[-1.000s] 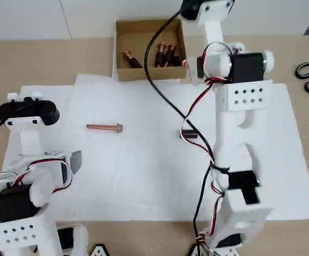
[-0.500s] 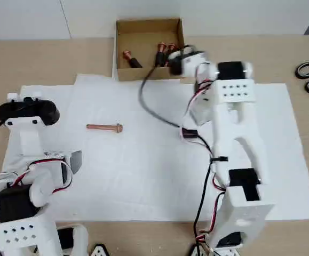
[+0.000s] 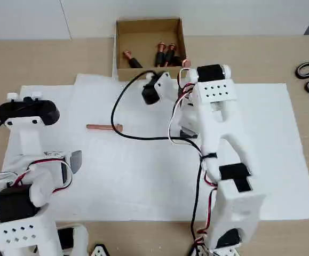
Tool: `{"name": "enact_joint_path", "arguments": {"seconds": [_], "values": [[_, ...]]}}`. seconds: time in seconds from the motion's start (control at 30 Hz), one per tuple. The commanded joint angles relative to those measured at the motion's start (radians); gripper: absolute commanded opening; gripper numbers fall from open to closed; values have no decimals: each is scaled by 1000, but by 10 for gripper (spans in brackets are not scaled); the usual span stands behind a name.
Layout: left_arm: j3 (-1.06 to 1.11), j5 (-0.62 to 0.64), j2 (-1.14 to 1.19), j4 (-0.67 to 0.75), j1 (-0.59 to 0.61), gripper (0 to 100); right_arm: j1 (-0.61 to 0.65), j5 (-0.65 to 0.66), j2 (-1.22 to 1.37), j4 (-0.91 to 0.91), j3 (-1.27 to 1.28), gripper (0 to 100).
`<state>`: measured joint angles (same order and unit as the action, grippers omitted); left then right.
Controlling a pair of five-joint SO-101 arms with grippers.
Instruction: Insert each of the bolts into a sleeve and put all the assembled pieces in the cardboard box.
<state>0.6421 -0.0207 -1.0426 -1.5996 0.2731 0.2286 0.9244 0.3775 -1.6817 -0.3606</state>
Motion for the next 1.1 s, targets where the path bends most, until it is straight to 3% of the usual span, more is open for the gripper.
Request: {"name": "enact_joint_path", "arguments": {"seconds": [0.0, 0.77, 0.97, 1.07], "values": [[-4, -3, -12, 23, 6, 254, 10, 37, 56, 10, -9, 207], [-4, -3, -12, 23, 6, 254, 8, 51, 254, 51, -12, 202], [-4, -3, -12, 23, 6, 254, -15, 38, 252, 44, -43, 4], [-4, -3, -12, 23, 6, 254, -36, -23, 252, 41, -86, 18]]}}
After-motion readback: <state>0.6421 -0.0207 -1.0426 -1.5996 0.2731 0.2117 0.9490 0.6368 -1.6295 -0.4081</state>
